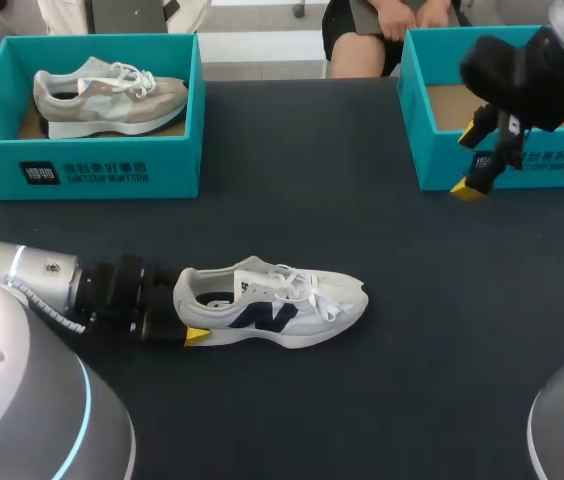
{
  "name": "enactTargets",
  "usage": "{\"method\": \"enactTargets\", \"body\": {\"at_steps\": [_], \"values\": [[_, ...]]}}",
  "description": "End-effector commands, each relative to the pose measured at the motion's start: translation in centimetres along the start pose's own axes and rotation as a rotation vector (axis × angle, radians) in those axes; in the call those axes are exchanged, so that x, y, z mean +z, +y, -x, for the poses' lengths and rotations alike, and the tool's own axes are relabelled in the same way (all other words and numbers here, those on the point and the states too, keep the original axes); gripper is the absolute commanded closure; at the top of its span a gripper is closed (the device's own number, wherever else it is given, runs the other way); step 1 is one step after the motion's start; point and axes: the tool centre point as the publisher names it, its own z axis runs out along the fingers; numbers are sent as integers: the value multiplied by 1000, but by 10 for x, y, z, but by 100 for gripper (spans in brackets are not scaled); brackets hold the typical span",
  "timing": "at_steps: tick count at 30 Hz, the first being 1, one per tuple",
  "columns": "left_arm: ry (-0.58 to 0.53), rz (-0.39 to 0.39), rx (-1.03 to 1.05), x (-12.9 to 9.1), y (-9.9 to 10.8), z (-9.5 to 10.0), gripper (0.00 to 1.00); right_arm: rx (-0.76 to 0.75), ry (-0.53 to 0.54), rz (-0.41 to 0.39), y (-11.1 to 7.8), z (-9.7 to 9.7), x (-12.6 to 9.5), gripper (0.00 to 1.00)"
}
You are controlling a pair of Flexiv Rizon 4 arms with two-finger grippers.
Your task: Take the shoe out of the shoebox, open the shoe tongue, remove and reinsert the insole, then place the shoe into the shoebox
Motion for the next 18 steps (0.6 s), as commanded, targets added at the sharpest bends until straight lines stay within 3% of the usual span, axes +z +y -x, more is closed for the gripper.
{"method": "enactTargets", "body": {"at_steps": [1,7,9,10,12,13,14,18], "values": [[-3,1,0,0,1,-3,100,476,-99,21,5,0,2,0],[-3,1,0,0,1,-3,100,476,-99,21,5,0,2,0],[-3,1,0,0,1,-3,100,515,-91,16,22,3,16,0],[-3,1,0,0,1,-3,100,551,-90,-29,30,4,25,0],[-3,1,0,0,1,-3,100,587,-103,-7,46,3,40,0],[-3,1,0,0,1,-3,100,592,-101,-43,53,3,48,0],[-3,1,0,0,1,-3,100,603,-112,-9,58,1,54,0],[-3,1,0,0,1,-3,100,665,-131,-63,77,-12,73,0]]}}
